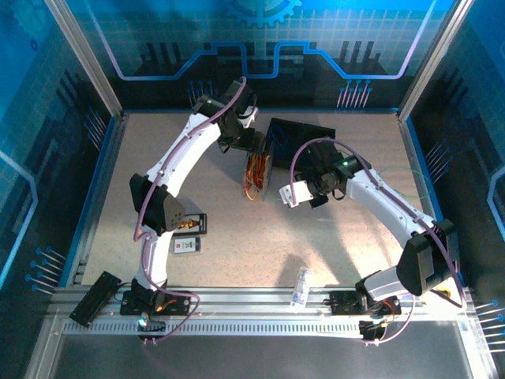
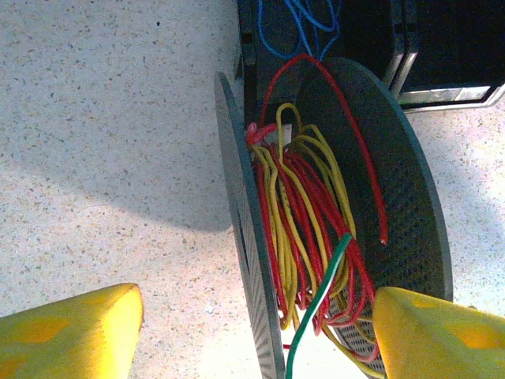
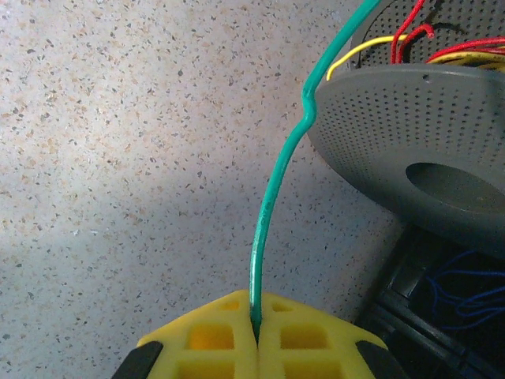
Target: Wrap the cables
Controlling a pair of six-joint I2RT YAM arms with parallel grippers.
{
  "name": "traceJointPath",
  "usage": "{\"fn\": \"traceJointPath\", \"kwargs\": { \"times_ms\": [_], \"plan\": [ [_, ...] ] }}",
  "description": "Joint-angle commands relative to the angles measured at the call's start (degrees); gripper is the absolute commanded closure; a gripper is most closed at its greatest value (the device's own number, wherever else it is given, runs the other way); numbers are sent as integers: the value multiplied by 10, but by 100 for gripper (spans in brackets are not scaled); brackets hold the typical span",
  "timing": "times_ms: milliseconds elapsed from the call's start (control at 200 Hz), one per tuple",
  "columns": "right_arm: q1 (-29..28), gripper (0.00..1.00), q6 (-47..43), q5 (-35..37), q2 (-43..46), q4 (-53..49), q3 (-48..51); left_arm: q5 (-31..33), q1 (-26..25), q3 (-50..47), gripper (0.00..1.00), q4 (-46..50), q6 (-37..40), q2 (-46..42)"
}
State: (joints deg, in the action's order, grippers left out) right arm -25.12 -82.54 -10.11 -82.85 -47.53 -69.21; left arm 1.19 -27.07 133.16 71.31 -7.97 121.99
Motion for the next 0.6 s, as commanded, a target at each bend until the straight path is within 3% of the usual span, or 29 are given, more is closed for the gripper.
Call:
{"fn": "traceJointPath", "kwargs": {
  "times_ms": [0,595],
  "plan": [
    [17,100,-23,-26,-4,-8,5,-12,0,35,25,43,14,24],
    [22,100,-26,-29,-25,8,12,-16,2,50,38,53,14,52]
  ]
}}
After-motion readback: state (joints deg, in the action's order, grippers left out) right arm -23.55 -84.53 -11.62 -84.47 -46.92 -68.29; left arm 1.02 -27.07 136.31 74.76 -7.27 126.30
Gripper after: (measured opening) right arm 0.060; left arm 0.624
